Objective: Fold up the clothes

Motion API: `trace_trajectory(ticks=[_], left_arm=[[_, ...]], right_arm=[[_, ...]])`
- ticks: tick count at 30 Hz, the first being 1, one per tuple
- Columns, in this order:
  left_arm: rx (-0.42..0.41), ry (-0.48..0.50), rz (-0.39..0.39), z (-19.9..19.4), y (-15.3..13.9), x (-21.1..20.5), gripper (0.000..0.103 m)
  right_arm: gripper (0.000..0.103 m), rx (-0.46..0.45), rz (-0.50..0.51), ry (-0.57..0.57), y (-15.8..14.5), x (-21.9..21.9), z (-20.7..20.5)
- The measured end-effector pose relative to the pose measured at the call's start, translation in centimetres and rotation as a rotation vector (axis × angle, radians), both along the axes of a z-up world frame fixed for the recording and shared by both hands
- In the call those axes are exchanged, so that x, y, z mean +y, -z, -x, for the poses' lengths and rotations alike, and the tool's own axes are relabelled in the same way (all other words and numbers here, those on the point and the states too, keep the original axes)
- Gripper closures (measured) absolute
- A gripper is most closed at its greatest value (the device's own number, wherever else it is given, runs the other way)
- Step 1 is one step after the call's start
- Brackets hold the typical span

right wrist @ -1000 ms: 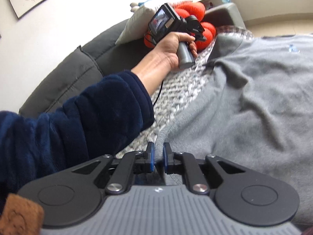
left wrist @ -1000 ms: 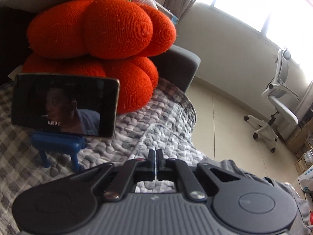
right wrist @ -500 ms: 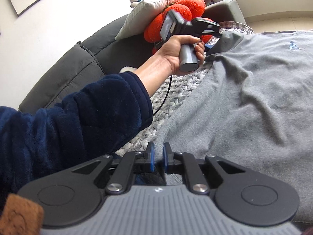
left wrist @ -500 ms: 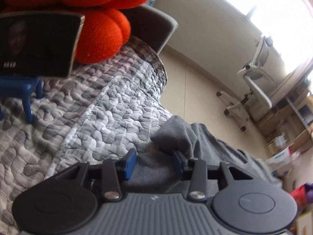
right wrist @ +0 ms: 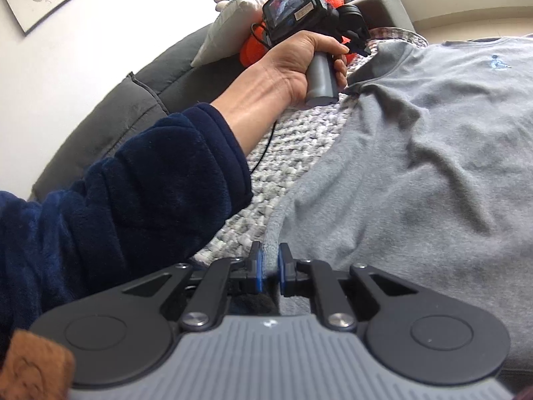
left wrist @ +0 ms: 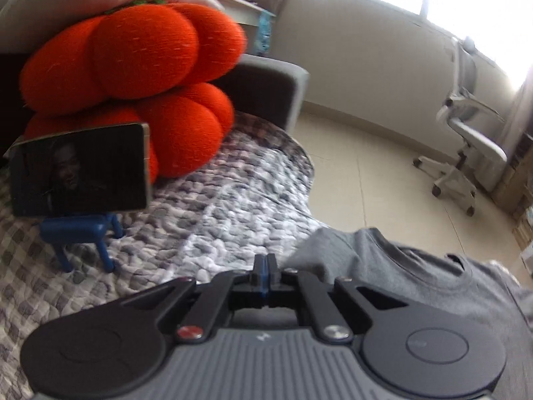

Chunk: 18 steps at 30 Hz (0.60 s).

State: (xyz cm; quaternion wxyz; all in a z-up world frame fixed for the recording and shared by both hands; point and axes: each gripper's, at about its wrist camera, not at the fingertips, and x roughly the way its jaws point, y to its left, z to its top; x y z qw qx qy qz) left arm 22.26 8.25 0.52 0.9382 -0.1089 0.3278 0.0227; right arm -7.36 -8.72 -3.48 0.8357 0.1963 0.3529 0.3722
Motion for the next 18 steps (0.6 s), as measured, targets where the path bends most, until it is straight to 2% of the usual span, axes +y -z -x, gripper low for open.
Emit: trace_trajectory(ticks=[2,7,11,15,18], left_arm=[[0.009,-0.074,0.052,0.0,0.3,2.1,0.103],[0.107,-0.047,0.178,0.0,2.4,3.6,0.100],[0.172,-0.067,0.275,0.7,3.6,4.9,0.096],[0.189,-0.076,0.305,1.6,3.7,6.2,0.079],[0.180,-0.086,0.348,2.2,3.6,7.2,0.073]], right_arm=[[0.091,-0.003,-0.001,-0.007,0.1,0.2,0.1],[0.091,0.006,-0.007,0.007,0.2,0.2,-0.2],[0.091,-0.039,-0.075,0.072,-1.1,-1.2,0.1],[0.091,-0.044,-0.076,0.094,-1.9,-1.9,-0.1],[0.090,-0.018,0.002,0.007,-1.0,-0.1,0.1]])
